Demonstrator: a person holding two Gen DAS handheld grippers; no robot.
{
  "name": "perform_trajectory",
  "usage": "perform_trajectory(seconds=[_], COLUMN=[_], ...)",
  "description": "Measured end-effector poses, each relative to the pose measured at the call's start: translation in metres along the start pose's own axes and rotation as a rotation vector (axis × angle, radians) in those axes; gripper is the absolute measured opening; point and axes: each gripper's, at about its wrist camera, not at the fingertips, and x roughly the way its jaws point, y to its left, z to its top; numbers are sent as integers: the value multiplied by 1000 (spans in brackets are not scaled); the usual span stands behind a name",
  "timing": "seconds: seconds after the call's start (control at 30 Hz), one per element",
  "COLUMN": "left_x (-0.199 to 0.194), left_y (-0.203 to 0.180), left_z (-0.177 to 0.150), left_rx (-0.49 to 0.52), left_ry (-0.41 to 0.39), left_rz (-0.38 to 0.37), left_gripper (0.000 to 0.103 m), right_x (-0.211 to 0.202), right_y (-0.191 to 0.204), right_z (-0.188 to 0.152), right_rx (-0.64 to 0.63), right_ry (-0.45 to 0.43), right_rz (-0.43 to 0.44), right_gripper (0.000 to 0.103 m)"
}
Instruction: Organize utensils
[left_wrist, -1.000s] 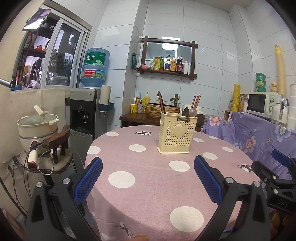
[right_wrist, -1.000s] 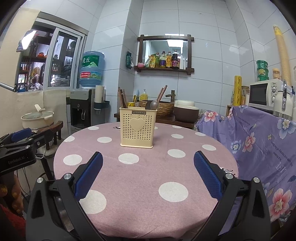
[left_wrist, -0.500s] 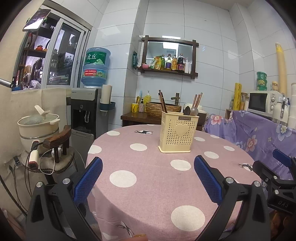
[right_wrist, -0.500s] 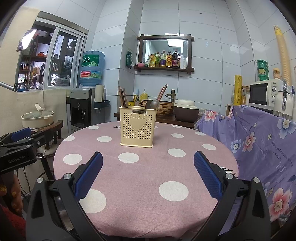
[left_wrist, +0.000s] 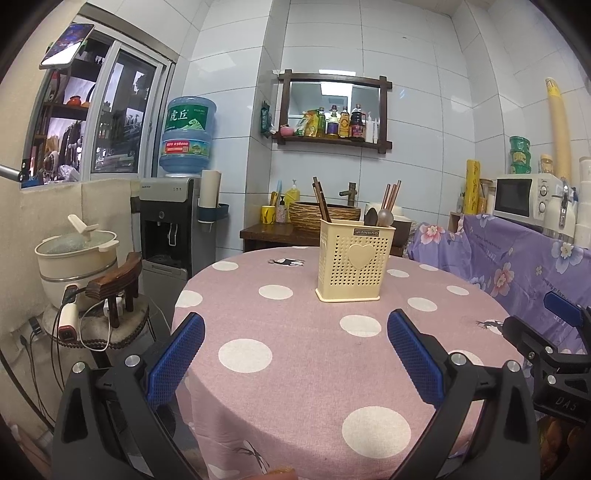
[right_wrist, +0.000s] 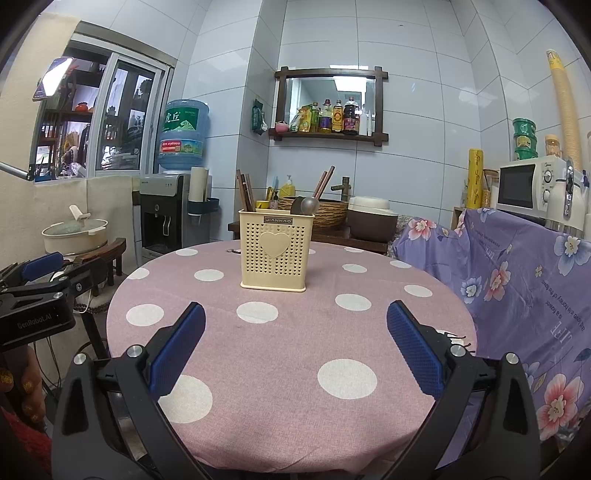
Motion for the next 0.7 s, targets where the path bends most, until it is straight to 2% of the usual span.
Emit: perform_trajectory(seconds=[0.7], left_x=[3], left_y=[1], left_z=[-3], left_rx=[0], left_ry=[16], left_rz=[-12], left_gripper=[98], right_x=[1], right_y=[0], right_z=[-3], right_rx=[2], right_ry=[4], right_rz=[-3], right_gripper=[97])
